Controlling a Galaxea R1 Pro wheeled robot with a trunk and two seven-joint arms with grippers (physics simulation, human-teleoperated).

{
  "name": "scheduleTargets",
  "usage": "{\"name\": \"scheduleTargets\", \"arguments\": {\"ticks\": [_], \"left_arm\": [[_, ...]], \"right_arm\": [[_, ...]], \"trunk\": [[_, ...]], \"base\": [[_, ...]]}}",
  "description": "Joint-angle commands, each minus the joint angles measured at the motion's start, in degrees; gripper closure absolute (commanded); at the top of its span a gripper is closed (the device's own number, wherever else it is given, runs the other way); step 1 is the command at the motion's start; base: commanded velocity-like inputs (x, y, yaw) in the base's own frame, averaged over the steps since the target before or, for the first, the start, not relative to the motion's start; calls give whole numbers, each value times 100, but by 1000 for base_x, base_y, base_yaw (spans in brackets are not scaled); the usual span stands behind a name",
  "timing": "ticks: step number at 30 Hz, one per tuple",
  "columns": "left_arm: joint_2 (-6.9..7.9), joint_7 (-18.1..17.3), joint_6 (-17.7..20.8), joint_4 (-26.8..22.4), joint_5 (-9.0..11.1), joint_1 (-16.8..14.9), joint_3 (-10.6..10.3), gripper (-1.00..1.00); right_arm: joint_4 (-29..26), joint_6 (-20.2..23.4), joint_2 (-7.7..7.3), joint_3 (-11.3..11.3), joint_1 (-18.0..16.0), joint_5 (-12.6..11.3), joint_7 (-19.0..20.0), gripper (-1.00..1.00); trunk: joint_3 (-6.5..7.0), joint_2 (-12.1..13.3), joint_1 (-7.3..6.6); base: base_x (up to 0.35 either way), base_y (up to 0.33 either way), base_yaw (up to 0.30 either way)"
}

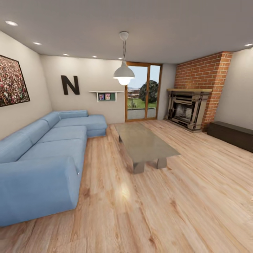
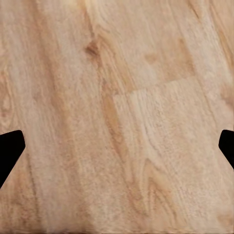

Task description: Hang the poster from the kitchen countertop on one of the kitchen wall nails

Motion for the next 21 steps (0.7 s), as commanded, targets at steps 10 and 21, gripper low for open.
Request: {"name": "scheduleTargets", "arguments": {"ticks": [10, 21], "left_arm": [[-2, -3, -10, -5, -3, 2, 1, -100], [-1, -6, -5, -5, -12, 2, -6, -100]], "right_arm": [[5, -19, 0, 1, -4, 4, -1, -100], [5, -1, 0, 1, -4, 9, 10, -100]], "trunk": [[-85, -3, -2], [-98, -3, -2]], "base": [[-51, 42, -157], [-2, -49, -76]]}}
